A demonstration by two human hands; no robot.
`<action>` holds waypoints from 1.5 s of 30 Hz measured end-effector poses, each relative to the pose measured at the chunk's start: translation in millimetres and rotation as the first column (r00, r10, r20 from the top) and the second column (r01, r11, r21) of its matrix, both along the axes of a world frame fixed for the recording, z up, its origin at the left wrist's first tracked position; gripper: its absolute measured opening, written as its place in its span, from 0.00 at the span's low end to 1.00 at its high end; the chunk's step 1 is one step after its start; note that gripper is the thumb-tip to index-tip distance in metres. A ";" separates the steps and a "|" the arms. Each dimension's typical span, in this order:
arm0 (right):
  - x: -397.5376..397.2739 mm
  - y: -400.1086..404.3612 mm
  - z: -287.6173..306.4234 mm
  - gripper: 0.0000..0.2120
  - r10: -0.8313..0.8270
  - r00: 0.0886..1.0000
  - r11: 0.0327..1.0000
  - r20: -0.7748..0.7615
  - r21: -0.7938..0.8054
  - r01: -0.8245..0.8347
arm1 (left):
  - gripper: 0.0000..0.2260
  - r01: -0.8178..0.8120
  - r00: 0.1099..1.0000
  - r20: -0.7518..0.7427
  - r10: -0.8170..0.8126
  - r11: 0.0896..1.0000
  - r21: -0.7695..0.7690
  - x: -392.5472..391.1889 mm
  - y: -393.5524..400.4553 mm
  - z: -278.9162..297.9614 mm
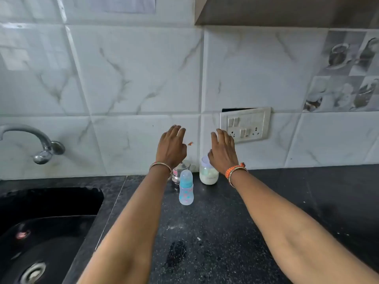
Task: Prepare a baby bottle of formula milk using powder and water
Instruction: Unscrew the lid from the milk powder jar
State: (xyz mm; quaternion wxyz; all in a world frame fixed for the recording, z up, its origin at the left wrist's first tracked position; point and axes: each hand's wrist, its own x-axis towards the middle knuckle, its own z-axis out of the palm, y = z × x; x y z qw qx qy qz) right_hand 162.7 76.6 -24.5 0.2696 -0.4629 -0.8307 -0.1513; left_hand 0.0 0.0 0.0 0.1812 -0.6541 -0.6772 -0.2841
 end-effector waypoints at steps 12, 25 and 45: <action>-36.5 89.9 -59.7 0.30 -0.017 0.986 0.825 0.168 -0.554 0.109 | 0.19 0.035 0.988 0.151 -0.011 0.987 -0.157 -5.3 55.4 -54.8; -16.2 66.7 -55.7 0.31 0.088 0.980 0.781 0.178 -0.623 0.044 | 0.13 0.104 0.885 0.463 -0.058 0.992 -0.075 16.9 24.7 -74.3; 45.6 -103.8 -51.9 0.40 0.350 0.908 0.731 0.230 -0.673 -0.112 | 0.36 0.263 0.512 0.859 -0.011 0.954 -0.144 109.5 -108.3 -175.4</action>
